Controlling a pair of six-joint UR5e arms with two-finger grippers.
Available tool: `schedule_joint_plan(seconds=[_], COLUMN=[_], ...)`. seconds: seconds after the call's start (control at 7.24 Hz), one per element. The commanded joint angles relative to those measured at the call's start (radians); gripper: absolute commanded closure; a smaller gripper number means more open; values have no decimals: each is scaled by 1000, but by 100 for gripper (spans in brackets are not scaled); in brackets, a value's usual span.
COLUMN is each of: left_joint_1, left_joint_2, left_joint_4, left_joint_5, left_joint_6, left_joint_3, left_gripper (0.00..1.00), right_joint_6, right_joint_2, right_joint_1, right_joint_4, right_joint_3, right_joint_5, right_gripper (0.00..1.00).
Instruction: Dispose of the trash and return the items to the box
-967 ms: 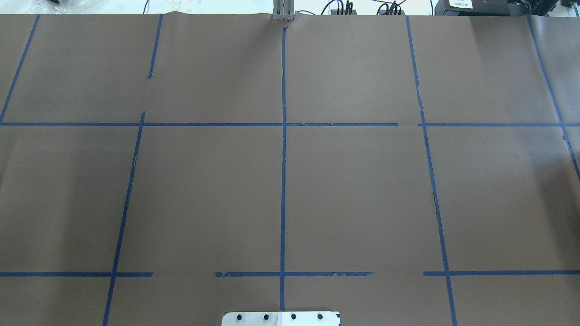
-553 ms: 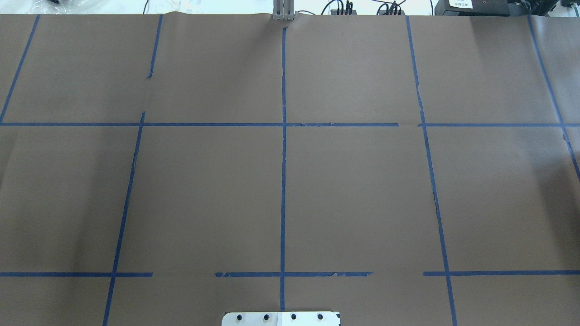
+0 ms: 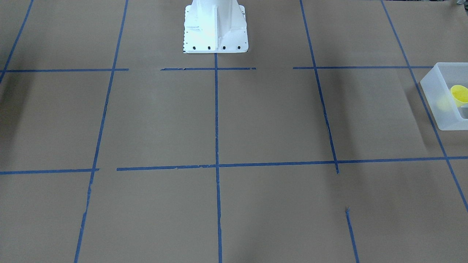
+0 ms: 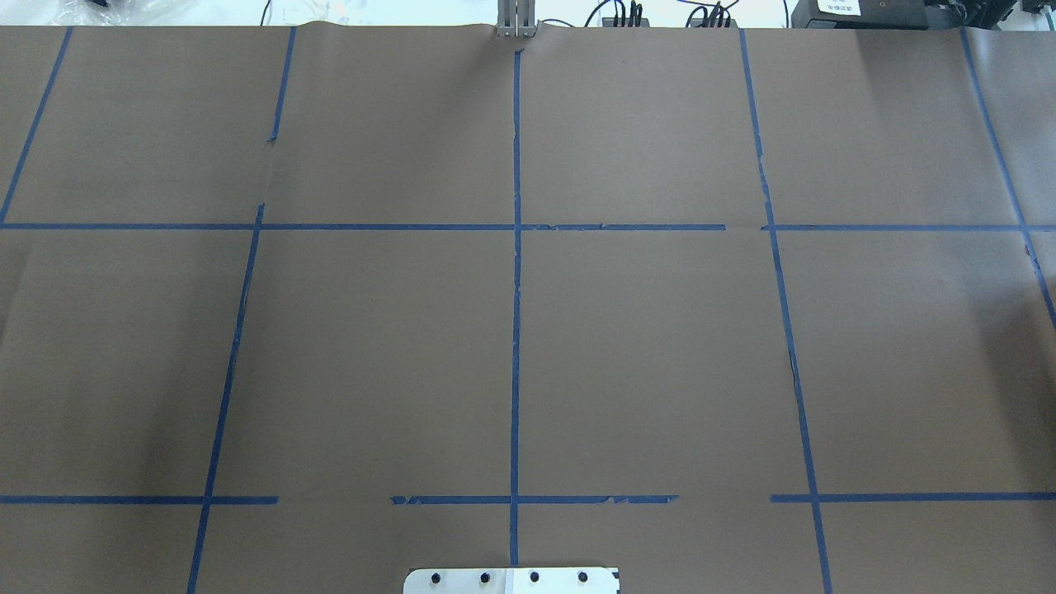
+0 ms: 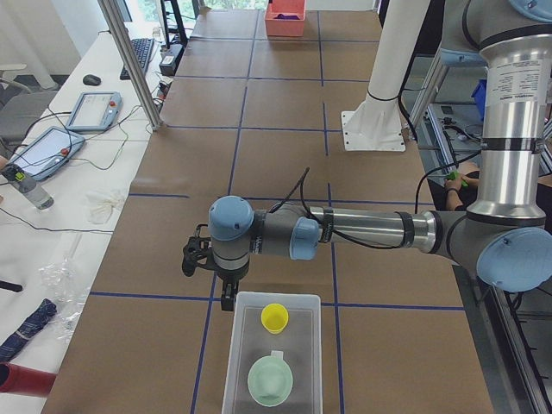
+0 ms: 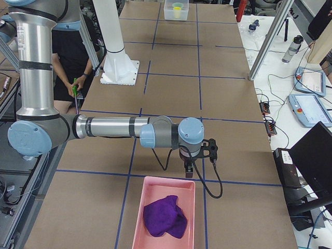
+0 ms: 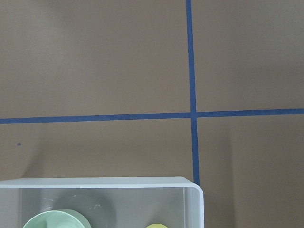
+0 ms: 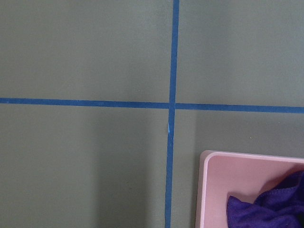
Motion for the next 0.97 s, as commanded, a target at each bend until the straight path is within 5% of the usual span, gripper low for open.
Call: schedule_joint_plan(seconds=[0.0, 0.83], left_joint_1=[2, 2], left_joint_2=[-1, -2], left_joint_4=[3, 3], left_joint_5=[1, 1], left_joint_6=[0, 0], left_joint_3=[0, 0], left_gripper=[0, 0], right_joint_6=[0, -5], right_joint_2=[-5, -8], right_joint_1=[0, 0], right_joint_4=[0, 3], right_joint_3=[-2, -12], right_joint_5=[1, -2], right_gripper=[0, 0])
